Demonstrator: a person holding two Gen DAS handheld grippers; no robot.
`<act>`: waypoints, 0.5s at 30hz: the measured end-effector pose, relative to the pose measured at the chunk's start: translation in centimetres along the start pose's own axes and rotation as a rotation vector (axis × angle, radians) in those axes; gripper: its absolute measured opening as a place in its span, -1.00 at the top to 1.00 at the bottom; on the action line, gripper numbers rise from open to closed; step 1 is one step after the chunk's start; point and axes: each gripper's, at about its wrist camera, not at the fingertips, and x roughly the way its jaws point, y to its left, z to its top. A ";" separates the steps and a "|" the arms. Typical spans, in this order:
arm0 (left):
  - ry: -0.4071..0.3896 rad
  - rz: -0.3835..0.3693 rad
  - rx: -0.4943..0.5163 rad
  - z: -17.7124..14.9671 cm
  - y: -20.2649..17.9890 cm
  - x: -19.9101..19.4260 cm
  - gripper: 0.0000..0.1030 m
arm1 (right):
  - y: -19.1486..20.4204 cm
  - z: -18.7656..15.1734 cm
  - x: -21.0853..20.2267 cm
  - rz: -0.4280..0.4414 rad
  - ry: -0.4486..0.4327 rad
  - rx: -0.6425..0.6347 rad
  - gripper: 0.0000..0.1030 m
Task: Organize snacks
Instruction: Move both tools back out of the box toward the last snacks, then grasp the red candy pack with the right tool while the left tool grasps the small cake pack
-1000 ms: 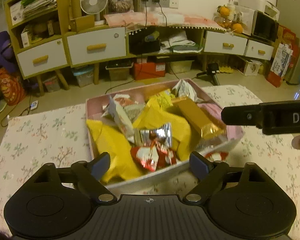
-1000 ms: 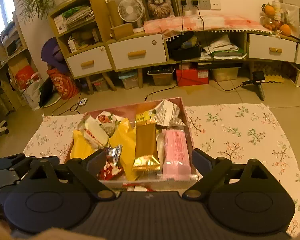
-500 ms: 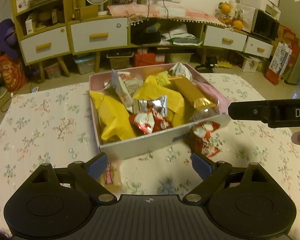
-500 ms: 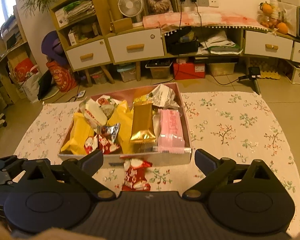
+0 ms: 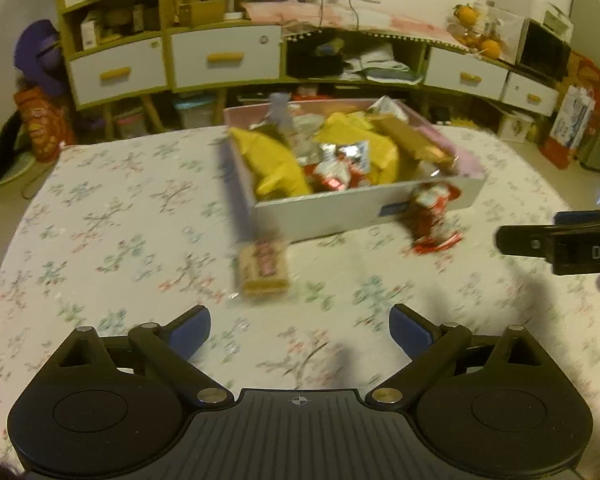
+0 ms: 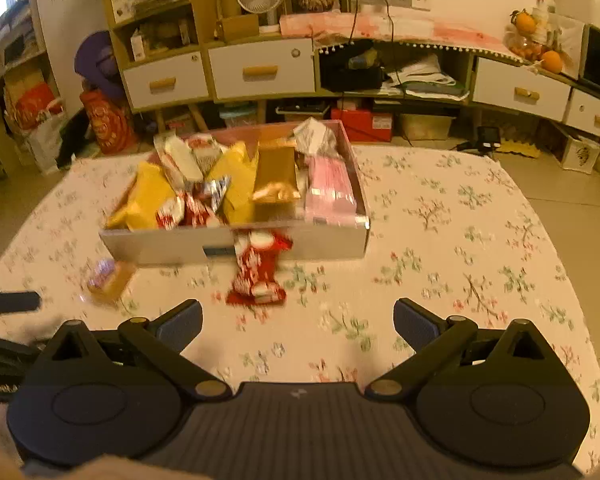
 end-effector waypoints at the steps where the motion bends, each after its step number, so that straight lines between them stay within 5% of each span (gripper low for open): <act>1: -0.003 0.016 0.007 -0.5 0.2 0.1 -0.89 | 0.1 -0.3 0.1 -0.002 0.002 -0.011 -0.99; 7: -0.002 0.083 0.014 -2.7 1.5 1.6 -0.90 | 1.3 -2.6 1.1 -0.034 0.053 -0.104 -0.99; 15: -0.038 0.068 -0.002 -3.2 2.0 3.1 -0.94 | 1.6 -3.8 2.8 0.000 0.089 -0.094 -0.99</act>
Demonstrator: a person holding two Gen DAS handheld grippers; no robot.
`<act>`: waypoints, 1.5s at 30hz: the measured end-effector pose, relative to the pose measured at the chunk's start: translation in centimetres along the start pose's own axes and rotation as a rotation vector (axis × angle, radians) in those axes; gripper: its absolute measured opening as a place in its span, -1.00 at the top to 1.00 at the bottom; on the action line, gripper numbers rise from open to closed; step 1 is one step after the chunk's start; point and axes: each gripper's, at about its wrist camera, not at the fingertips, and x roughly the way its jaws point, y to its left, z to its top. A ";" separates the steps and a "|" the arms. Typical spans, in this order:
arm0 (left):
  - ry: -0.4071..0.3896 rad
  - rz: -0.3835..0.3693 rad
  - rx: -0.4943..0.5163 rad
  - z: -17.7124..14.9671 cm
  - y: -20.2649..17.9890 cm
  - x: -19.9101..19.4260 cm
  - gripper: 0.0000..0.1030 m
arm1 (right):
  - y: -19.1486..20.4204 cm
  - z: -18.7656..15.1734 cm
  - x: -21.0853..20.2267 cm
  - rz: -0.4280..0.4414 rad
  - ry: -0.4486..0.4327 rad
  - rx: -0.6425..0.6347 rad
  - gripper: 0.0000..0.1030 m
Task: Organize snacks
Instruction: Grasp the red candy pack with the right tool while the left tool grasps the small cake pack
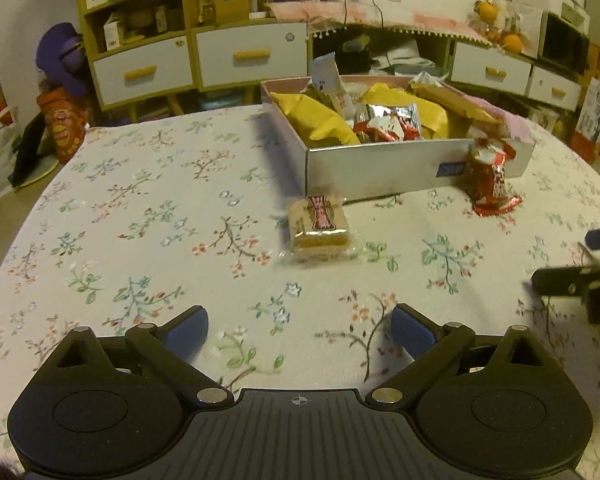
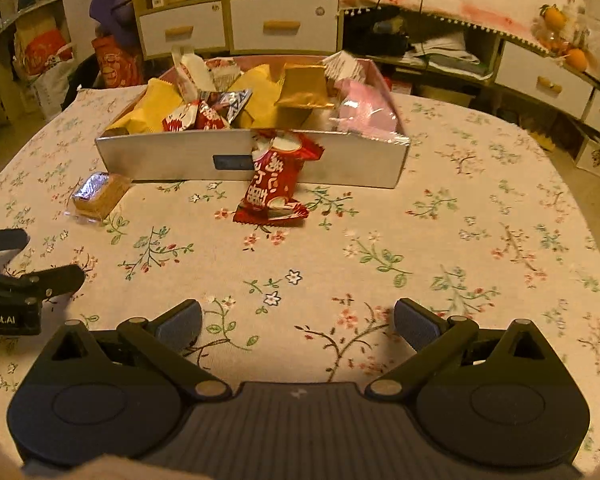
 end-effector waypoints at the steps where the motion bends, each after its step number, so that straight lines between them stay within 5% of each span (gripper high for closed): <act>1: -0.006 -0.006 -0.005 0.1 0.0 0.2 -0.94 | 0.1 0.0 0.1 0.002 -0.006 0.000 -0.99; 17: -0.066 -0.027 -0.006 2.2 -1.5 2.8 -0.93 | 0.8 1.6 1.9 0.005 -0.122 0.021 -0.99; 23: -0.074 -0.017 -0.040 2.9 -1.4 3.2 -0.78 | 1.1 2.6 2.6 -0.017 -0.136 0.049 -0.84; 45: -0.059 -0.001 -0.139 4.2 -0.8 3.1 0.18 | 0.3 4.1 2.8 -0.025 -0.157 0.124 0.18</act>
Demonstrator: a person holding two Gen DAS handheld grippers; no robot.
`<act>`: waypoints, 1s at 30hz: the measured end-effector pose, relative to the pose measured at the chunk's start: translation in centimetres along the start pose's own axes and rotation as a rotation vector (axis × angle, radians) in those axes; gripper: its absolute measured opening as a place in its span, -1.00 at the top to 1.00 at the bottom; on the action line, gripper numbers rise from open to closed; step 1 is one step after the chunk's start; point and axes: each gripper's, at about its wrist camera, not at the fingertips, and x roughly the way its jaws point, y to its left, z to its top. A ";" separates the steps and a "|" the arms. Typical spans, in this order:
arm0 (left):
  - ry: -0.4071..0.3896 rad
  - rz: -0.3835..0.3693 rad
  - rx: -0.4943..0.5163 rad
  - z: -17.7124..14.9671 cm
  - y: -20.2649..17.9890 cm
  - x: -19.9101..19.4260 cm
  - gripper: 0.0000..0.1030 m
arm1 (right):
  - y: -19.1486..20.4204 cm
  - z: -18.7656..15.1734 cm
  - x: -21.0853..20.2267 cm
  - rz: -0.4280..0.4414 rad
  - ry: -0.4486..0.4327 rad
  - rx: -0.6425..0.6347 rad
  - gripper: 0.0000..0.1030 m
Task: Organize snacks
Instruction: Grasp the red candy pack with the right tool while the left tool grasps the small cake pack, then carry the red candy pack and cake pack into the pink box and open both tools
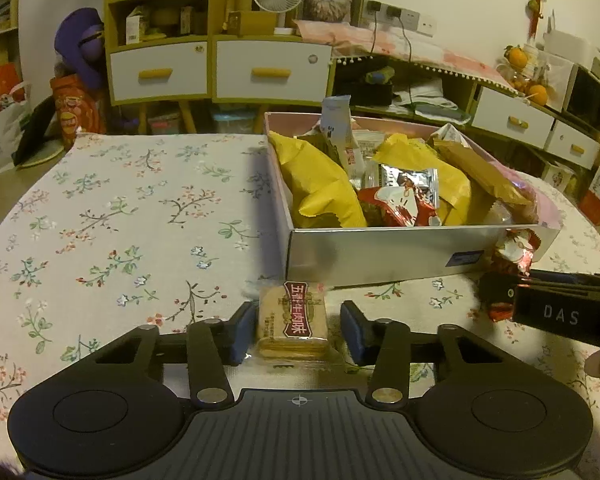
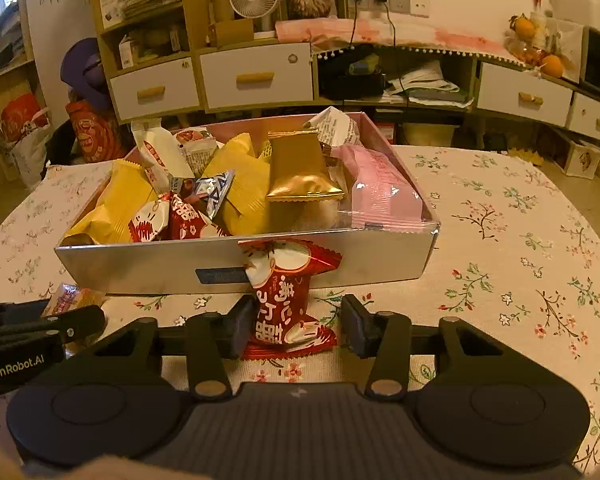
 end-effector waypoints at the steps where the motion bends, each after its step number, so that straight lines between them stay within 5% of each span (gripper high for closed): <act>1: 0.001 0.000 0.002 0.0 -0.1 0.0 0.20 | 0.0 0.0 0.0 0.002 0.001 0.001 0.21; 13: 0.011 -0.014 0.018 0.1 -0.6 -0.2 0.38 | 0.1 0.1 -0.2 0.029 0.006 -0.011 0.54; 30: 0.079 -0.040 -0.003 1.2 -1.0 -1.4 0.38 | -0.5 2.1 -1.3 0.086 0.134 0.020 0.56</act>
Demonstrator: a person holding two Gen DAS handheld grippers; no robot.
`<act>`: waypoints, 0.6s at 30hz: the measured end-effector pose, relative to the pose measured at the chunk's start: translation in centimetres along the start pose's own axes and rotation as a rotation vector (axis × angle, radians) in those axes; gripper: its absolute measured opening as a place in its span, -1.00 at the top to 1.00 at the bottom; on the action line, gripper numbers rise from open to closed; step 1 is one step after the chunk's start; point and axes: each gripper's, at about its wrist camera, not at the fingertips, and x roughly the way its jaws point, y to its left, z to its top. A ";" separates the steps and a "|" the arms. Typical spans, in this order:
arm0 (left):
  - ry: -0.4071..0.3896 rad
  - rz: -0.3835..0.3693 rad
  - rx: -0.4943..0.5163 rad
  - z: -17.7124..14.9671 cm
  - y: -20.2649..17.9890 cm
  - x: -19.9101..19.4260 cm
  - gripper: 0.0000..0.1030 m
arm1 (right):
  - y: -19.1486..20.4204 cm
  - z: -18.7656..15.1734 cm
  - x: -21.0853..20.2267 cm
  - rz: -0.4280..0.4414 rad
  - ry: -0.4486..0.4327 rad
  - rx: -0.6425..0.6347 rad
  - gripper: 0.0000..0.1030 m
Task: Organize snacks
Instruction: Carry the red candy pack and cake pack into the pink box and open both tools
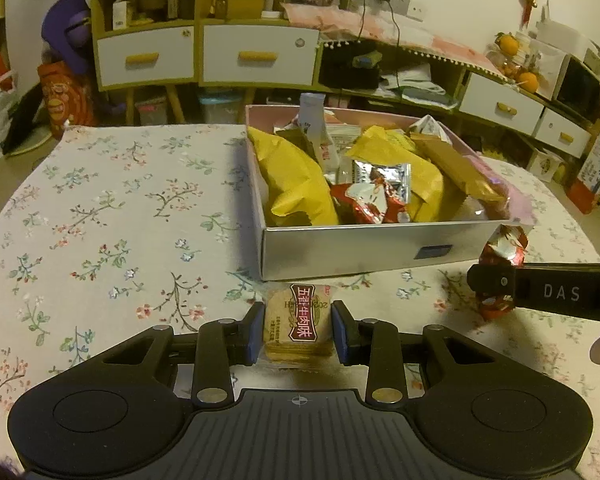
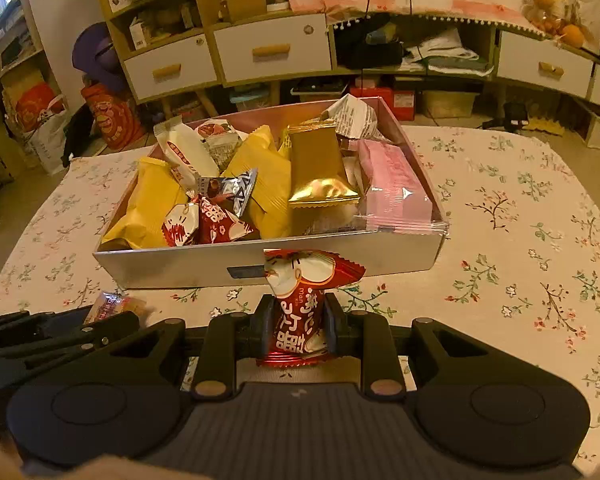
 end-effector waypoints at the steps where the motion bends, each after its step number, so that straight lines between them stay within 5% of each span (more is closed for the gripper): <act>1: 0.008 -0.006 -0.001 0.1 0.0 -0.1 0.38 | 0.0 0.1 -0.1 0.002 0.012 -0.002 0.56; 8: 0.041 -0.041 0.013 0.8 -0.4 -1.1 0.38 | 0.0 0.3 -0.3 0.006 0.118 -0.027 0.56; 18: 0.081 -0.050 0.082 1.5 -1.1 -2.5 0.38 | 0.9 0.9 -2.2 -0.012 0.113 -0.144 0.56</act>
